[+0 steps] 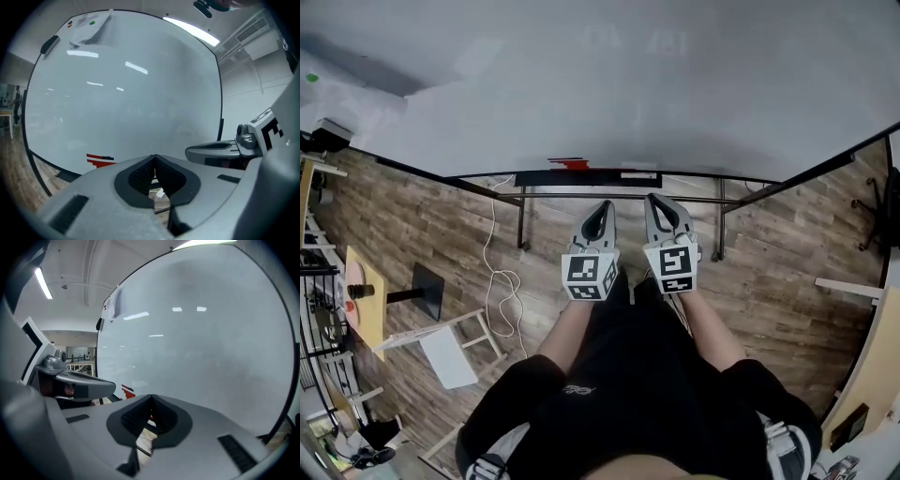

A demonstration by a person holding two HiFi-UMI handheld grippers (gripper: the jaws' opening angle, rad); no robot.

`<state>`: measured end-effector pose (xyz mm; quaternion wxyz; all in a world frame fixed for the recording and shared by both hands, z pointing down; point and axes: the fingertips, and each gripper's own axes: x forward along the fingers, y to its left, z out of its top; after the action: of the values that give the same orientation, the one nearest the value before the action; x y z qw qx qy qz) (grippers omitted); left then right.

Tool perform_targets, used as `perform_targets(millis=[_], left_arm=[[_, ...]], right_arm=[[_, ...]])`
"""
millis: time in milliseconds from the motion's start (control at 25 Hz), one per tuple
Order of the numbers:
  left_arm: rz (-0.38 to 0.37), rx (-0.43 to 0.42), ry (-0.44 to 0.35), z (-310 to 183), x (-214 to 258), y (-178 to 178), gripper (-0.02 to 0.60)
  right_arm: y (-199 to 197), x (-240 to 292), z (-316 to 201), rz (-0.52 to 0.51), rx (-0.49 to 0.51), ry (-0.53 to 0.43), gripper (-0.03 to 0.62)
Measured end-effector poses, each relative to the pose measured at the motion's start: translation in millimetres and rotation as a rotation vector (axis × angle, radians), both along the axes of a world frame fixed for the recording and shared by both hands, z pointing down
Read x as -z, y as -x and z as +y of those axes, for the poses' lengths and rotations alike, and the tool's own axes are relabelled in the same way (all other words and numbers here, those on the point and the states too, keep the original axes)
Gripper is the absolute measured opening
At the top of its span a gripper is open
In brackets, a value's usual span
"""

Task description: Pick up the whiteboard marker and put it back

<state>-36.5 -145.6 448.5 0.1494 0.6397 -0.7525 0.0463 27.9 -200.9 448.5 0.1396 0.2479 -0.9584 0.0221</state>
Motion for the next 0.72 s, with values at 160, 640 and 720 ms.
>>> perform_targets(millis=[160, 640, 720], left_arm=[[-0.003, -0.022, 0.005, 20.3, 4.1, -16.0, 0.008], [-0.027, -0.097, -0.128, 94.5, 64.5, -11.6, 0.008], [-0.038, -0.109, -0.143, 109.8, 63.8, -11.6, 0.008]], right_arm=[[-20.6, 13.3, 14.4, -0.033, -0.042, -0.007, 0.003], [-38.8, 74.7, 89.0, -0.084, -0.148, -0.182, 0.003], [-43.8, 76.0, 105.7, -0.079, -0.157, -0.2, 0.003]])
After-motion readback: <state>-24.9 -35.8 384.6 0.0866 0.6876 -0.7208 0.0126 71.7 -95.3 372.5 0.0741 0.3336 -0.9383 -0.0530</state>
